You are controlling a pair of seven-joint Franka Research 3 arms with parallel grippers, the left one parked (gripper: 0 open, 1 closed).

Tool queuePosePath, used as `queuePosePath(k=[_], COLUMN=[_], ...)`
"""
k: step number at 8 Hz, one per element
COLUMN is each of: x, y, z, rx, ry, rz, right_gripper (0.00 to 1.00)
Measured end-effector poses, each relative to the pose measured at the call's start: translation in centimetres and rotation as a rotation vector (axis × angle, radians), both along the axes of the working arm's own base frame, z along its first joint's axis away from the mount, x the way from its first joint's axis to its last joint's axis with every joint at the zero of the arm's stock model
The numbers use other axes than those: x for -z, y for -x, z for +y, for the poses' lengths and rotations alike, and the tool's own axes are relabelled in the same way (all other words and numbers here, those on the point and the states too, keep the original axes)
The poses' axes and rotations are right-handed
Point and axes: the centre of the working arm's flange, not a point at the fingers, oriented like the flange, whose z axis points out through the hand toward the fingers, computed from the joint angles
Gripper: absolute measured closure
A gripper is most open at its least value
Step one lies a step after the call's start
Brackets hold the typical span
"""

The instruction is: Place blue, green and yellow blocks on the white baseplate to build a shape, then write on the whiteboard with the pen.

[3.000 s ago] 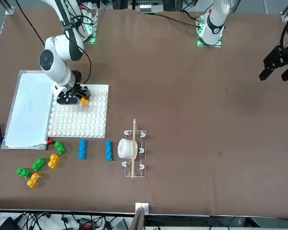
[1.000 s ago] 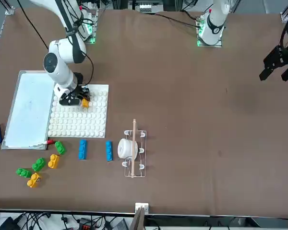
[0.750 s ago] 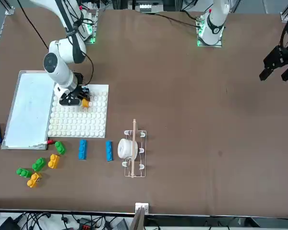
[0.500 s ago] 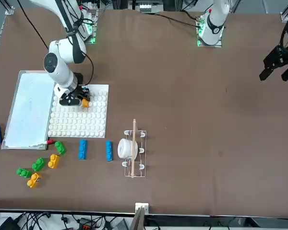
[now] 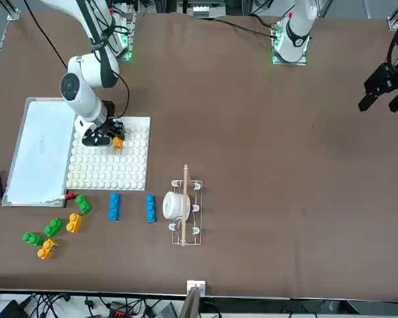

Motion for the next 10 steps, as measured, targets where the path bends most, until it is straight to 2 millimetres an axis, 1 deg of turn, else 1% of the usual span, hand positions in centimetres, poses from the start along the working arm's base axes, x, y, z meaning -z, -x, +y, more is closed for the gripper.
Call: queuePosePath(k=[4, 5, 7, 8, 9, 10], x=[0.0, 0.0, 1.9, 2.3, 2.3, 2.2], y=[0.0, 0.0, 0.4, 0.5, 0.5, 0.4], z=[0.0, 0.0, -0.3, -0.4, -0.4, -0.4], rx=[0.000, 0.000, 0.003, 0.005, 0.004, 0.003], ry=[0.000, 0.000, 0.012, 0.015, 0.015, 0.015], rz=[0.000, 0.001, 0.035, 0.043, 0.045, 0.047], right_gripper=[0.59, 0.58, 0.24, 0.06, 0.00, 0.00])
